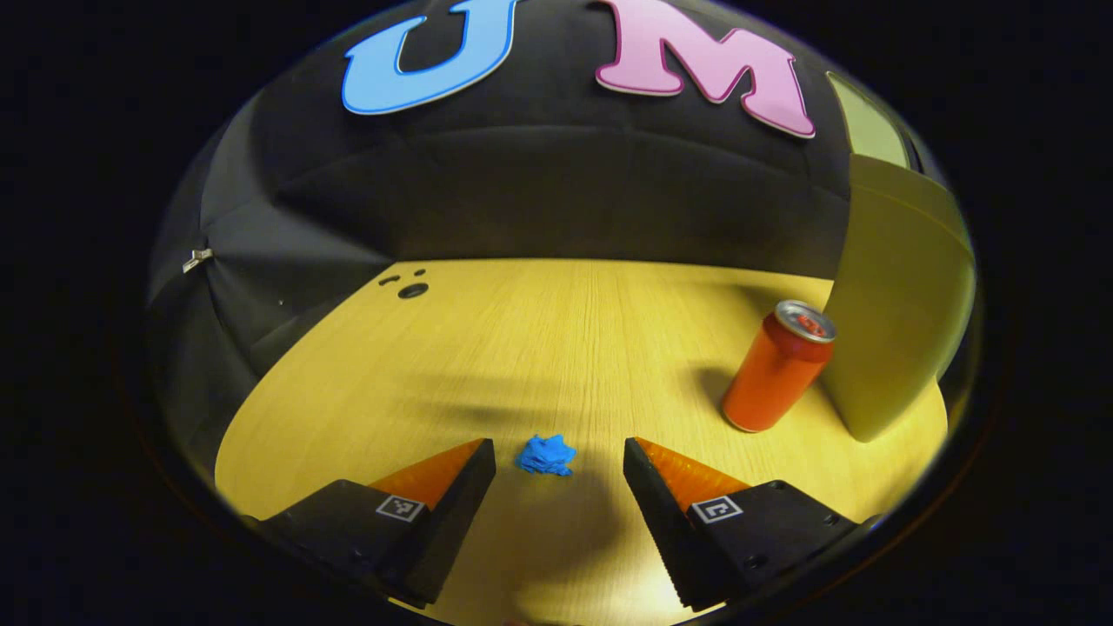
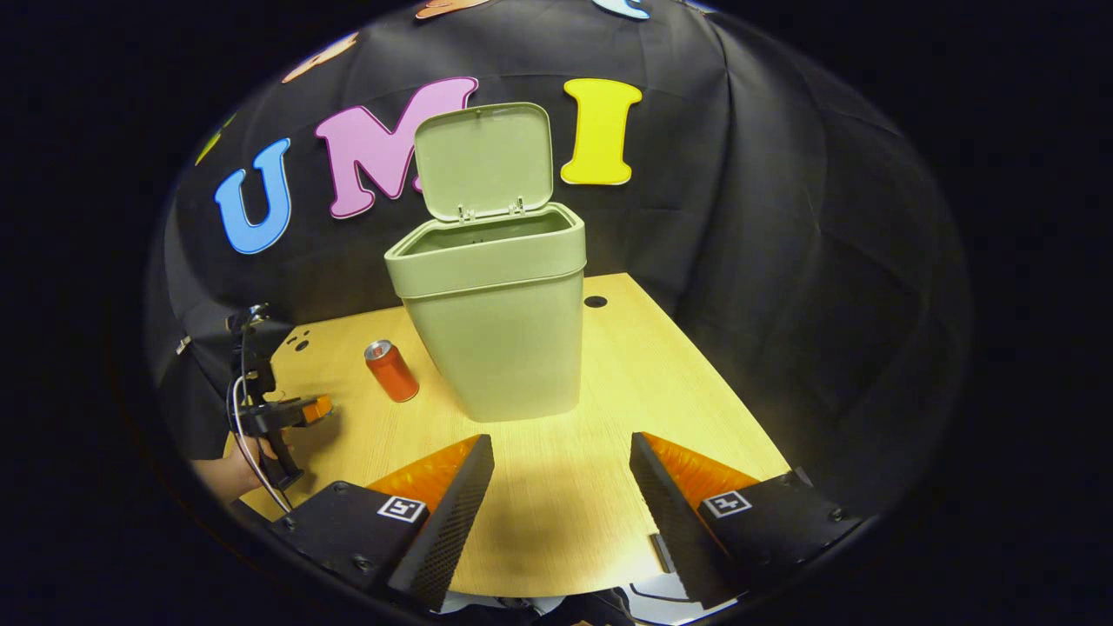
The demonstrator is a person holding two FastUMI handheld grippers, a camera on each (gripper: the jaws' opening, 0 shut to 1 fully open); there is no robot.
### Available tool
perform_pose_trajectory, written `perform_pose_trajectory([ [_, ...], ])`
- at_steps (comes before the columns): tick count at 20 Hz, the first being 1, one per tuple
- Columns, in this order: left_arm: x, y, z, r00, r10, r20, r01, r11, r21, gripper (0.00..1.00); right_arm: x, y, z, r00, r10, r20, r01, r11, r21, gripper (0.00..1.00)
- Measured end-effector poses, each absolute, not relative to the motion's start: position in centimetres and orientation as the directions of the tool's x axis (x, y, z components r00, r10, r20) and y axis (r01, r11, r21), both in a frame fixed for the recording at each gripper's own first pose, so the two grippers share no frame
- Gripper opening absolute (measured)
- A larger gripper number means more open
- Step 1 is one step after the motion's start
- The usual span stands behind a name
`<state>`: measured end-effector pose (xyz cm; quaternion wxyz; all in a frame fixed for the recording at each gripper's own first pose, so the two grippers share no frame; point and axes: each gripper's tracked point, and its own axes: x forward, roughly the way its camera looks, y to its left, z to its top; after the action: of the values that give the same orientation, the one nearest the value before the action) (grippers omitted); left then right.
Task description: Press the lid of the desktop garbage bin to open it, pick up the crumpled paper on the desktop and throw it into the bin, then pick up the pop can on the desktop and drop it into the bin, and finally close the garbage bin lid.
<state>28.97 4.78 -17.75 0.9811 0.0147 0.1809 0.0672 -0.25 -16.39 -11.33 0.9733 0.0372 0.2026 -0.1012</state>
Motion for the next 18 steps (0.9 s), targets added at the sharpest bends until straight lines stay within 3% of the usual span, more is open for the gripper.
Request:
perform_pose_trajectory([
  [9,30.8,4.6,-20.3,0.906,0.129,-0.404,-0.122,0.992,0.043,0.92,0.2,-16.4,-12.2,0.881,-0.175,-0.440,0.214,0.976,0.042,0.99],
  [15,31.5,4.6,-20.2,0.903,0.119,-0.414,-0.110,0.993,0.047,0.77,0.9,-15.3,-12.5,0.879,-0.134,-0.457,0.178,0.983,0.053,0.99],
  [18,31.8,4.8,-20.1,0.904,0.124,-0.410,-0.115,0.992,0.047,0.62,1.0,-14.8,-12.6,0.883,-0.121,-0.453,0.156,0.987,0.039,0.99],
])
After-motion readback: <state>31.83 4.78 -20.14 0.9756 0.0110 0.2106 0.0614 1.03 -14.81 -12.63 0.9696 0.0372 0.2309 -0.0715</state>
